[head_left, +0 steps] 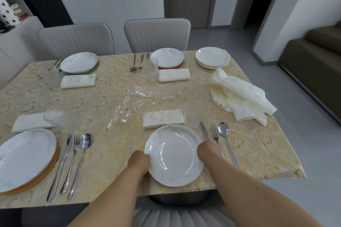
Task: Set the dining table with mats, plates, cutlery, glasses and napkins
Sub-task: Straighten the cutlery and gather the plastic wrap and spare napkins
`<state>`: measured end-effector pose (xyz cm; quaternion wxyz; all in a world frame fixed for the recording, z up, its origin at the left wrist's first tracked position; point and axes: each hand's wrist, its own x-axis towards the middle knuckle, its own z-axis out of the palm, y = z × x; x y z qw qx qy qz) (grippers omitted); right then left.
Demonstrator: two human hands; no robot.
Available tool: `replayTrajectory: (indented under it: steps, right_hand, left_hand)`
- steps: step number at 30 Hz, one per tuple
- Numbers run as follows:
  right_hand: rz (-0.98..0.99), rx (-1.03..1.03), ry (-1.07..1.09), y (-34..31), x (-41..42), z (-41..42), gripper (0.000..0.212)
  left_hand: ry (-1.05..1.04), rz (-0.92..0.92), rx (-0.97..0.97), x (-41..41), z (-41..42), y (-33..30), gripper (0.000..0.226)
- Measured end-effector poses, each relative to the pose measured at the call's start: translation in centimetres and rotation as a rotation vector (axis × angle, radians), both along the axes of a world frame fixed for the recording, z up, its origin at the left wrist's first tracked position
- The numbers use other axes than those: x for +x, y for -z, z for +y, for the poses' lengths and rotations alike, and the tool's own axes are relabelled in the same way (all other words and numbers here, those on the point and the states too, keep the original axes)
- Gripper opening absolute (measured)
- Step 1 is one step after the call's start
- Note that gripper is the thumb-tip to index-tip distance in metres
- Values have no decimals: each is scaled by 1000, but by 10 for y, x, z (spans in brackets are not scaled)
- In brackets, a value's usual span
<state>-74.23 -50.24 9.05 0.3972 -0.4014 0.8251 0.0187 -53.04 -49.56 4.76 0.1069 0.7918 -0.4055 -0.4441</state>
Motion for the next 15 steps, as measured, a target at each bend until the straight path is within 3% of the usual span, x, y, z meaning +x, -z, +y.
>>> replayTrajectory:
  steps: [5, 12, 15]
  right_hand:
    - [2, -51, -184, 7, -3, 4, 29]
    - [-71, -108, -41, 6, -6, 6, 37]
    - [-61, -218, 86, 6, -10, 6, 37]
  left_hand:
    - [53, -36, -16, 2, 0, 4, 21]
    - [139, -133, -3, 0, -1, 1, 15]
    - [87, -178, -21, 2, -4, -5, 29]
